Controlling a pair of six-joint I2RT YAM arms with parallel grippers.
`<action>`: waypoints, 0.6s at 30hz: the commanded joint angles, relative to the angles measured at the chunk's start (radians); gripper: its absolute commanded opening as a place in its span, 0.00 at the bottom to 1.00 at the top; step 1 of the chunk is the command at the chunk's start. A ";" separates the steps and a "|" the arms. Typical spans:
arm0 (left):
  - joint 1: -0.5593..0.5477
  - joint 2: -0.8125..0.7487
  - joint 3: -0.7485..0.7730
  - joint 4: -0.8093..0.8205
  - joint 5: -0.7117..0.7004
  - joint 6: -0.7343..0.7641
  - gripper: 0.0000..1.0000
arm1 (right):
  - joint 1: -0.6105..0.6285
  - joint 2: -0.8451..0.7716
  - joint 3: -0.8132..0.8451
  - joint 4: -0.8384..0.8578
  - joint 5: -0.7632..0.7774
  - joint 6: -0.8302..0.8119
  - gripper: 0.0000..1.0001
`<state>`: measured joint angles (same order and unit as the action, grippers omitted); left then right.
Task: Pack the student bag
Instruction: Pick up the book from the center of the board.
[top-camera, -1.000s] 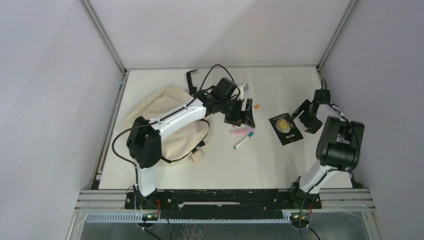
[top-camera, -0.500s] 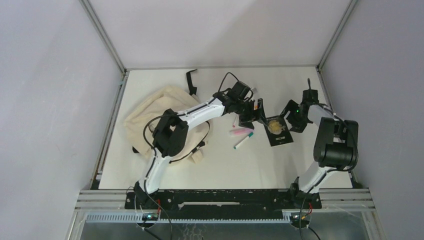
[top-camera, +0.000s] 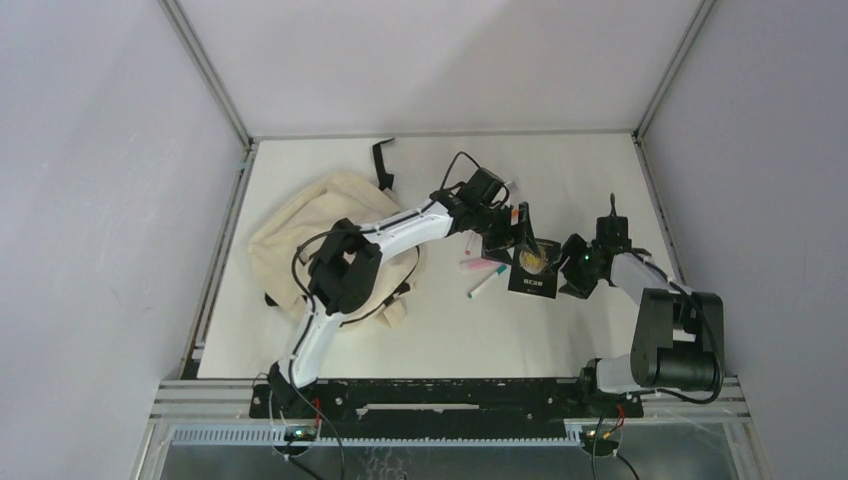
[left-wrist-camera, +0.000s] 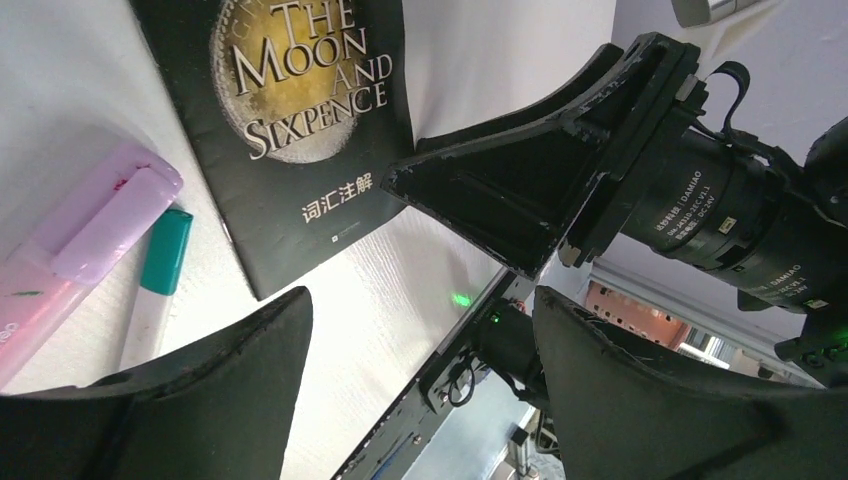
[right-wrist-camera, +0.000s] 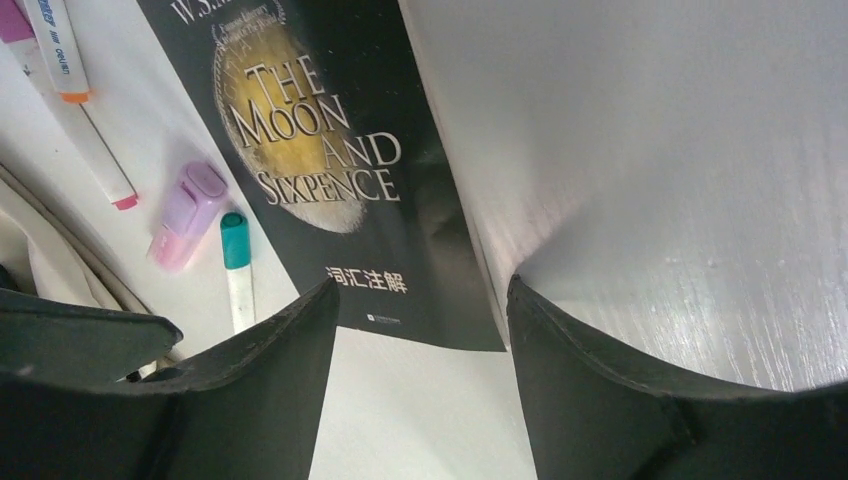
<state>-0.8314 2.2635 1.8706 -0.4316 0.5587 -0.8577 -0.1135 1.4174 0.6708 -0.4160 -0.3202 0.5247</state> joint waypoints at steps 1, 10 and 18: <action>-0.024 0.007 -0.007 0.053 0.029 -0.009 0.85 | -0.039 -0.034 -0.054 0.031 0.002 -0.004 0.70; -0.035 0.025 -0.015 0.009 -0.083 0.133 0.90 | -0.057 0.027 -0.068 0.093 -0.064 -0.008 0.62; -0.036 0.084 -0.010 0.002 -0.144 0.152 0.89 | -0.057 0.057 -0.068 0.109 -0.074 -0.003 0.62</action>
<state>-0.8658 2.3032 1.8599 -0.4305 0.4477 -0.7406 -0.1703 1.4372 0.6220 -0.3077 -0.4423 0.5304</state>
